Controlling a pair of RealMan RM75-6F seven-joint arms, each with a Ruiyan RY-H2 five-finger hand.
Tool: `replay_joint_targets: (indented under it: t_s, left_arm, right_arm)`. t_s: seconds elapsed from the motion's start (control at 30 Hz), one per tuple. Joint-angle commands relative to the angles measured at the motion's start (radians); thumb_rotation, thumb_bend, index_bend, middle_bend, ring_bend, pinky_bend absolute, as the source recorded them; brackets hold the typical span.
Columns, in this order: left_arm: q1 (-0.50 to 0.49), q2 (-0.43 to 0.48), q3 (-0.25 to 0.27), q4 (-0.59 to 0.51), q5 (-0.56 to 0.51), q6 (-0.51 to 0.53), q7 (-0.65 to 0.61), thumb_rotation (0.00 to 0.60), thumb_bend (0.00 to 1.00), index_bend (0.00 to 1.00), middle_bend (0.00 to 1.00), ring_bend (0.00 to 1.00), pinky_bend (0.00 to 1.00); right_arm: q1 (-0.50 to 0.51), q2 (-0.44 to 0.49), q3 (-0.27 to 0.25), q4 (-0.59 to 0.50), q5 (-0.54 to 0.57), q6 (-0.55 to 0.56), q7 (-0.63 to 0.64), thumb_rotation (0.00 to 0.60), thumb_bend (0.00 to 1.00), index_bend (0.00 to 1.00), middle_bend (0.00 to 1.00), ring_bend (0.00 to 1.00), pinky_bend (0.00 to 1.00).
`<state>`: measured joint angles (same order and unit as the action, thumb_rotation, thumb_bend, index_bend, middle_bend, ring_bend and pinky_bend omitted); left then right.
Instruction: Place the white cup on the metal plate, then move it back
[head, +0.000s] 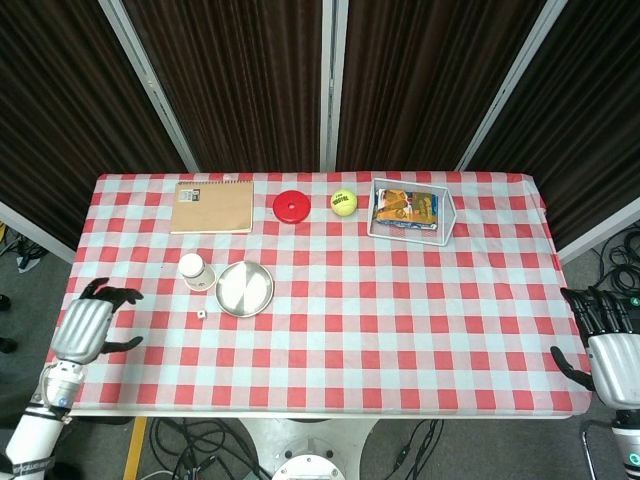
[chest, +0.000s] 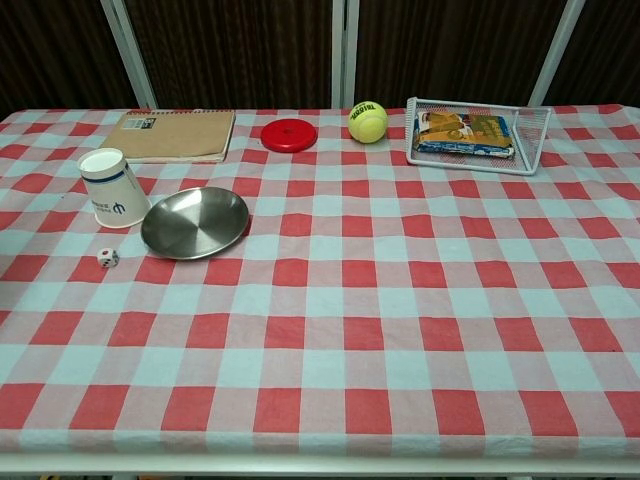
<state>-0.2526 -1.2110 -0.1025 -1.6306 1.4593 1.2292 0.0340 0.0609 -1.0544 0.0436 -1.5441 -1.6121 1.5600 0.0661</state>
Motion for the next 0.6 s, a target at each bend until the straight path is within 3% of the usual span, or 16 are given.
replay_joint_targets:
  t_s: [0.03, 0.1, 0.2, 0.4, 0.6]
  left_arm:
    - [-0.112, -0.044, -0.036, 0.03, -0.065, -0.165, -0.078, 0.6, 0.13, 0.39, 0.63, 0.59, 0.56]
    - [-0.15, -0.073, -0.041, 0.054, -0.084, -0.225, -0.106, 0.6, 0.15, 0.41, 0.7, 0.67, 0.71]
    - [-0.191, -0.115, -0.04, 0.091, -0.106, -0.284, -0.113, 0.6, 0.16, 0.42, 0.74, 0.72, 0.8]
    - [-0.235, -0.18, -0.029, 0.148, -0.142, -0.348, -0.123, 0.6, 0.17, 0.44, 0.81, 0.78, 0.87]
    - [-0.257, -0.254, -0.024, 0.239, -0.188, -0.379, -0.134, 0.6, 0.27, 0.44, 0.87, 0.87, 0.87]
  right_arm:
    - [0.002, 0.003, 0.001, -0.007, -0.001, -0.002, -0.005, 0.6, 0.22, 0.0, 0.14, 0.0, 0.06]
    - [0.003, 0.004, 0.0, -0.01, -0.003, -0.003, -0.009, 0.6, 0.22, 0.0, 0.15, 0.0, 0.06]
    - [0.005, 0.006, 0.0, -0.013, 0.002, -0.009, -0.012, 0.6, 0.22, 0.0, 0.15, 0.0, 0.06]
    - [0.009, 0.011, 0.003, -0.021, 0.009, -0.017, -0.016, 0.6, 0.22, 0.0, 0.15, 0.0, 0.06]
    - [0.011, 0.005, 0.0, -0.021, 0.016, -0.029, -0.015, 0.6, 0.22, 0.0, 0.16, 0.0, 0.06]
